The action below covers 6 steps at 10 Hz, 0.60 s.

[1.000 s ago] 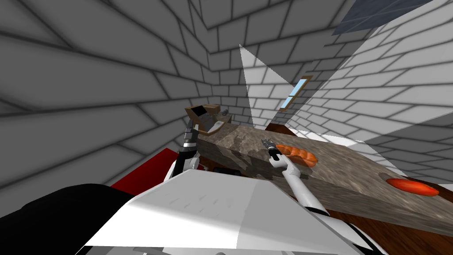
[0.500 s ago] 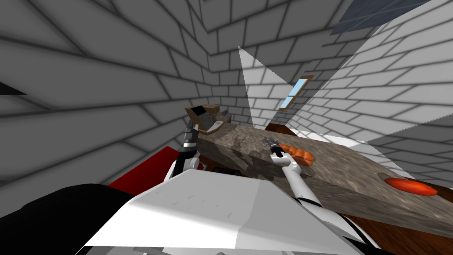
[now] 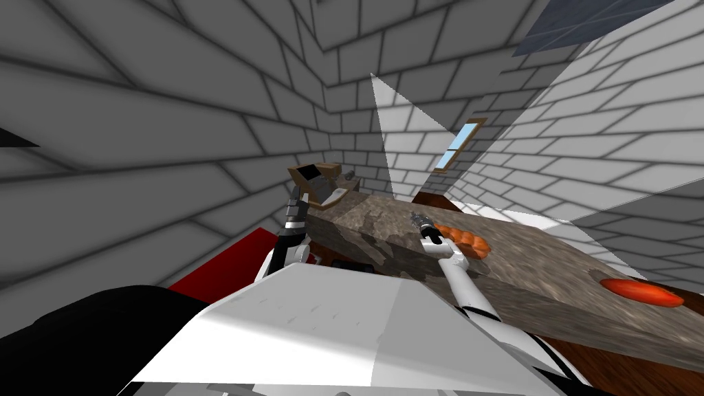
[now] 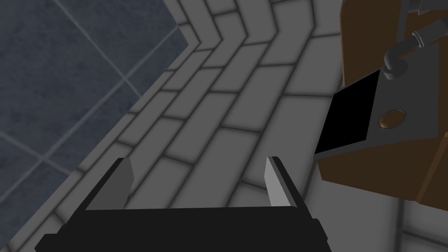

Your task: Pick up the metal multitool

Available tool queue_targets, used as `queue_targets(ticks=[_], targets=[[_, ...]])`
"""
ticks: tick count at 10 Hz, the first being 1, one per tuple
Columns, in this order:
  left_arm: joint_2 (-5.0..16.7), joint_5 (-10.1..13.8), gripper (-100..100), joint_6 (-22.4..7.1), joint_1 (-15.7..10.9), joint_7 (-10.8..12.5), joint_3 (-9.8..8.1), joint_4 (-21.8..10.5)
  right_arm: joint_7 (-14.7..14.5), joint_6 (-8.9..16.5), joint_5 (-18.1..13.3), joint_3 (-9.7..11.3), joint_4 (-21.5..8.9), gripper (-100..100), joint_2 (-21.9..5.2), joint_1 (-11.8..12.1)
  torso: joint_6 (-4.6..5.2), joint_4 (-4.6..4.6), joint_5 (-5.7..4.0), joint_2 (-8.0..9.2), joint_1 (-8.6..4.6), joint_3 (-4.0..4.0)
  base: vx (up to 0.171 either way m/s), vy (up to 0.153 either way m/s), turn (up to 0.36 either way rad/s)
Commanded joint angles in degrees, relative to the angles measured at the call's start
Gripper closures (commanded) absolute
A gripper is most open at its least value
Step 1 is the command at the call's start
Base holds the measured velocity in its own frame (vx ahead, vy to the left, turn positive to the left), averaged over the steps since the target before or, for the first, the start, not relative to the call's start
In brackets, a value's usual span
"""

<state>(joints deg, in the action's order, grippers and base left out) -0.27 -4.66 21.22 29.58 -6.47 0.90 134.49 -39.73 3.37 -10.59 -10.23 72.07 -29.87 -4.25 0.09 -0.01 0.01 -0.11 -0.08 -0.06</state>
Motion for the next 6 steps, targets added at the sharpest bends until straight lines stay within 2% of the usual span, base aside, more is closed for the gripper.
queue_targets(ticks=[1, 2, 6], targets=[[0.0, 0.0, 0, 0.0, 0.0, 0.0, 0.00, 0.0, 0.0, 0.0, 0.0, 0.0, 0.0, -100, 0.0, 0.0, 0.00, 0.00, 0.00, 0.00, 0.00, 0.00, -0.003, 0.009, -0.020], [0.0, 0.0, 0, 0.0, 0.0, 0.0, 0.00, 0.0, 0.0, 0.0, 0.0, 0.0, 0.0, 100, 0.0, 0.0, 0.00, 0.02, 0.01, 0.12, 0.04, 0.06, 0.000, 0.000, 0.000], [0.0, 0.0, 0, 0.0, 0.0, 0.0, 0.00, 0.0, -0.1, 0.0, -0.1, 0.0, 0.0, 100, -0.1, 0.0, 0.00, 0.05, -0.04, 0.18, 0.01, 0.11, 0.000, 0.000, 0.000]])
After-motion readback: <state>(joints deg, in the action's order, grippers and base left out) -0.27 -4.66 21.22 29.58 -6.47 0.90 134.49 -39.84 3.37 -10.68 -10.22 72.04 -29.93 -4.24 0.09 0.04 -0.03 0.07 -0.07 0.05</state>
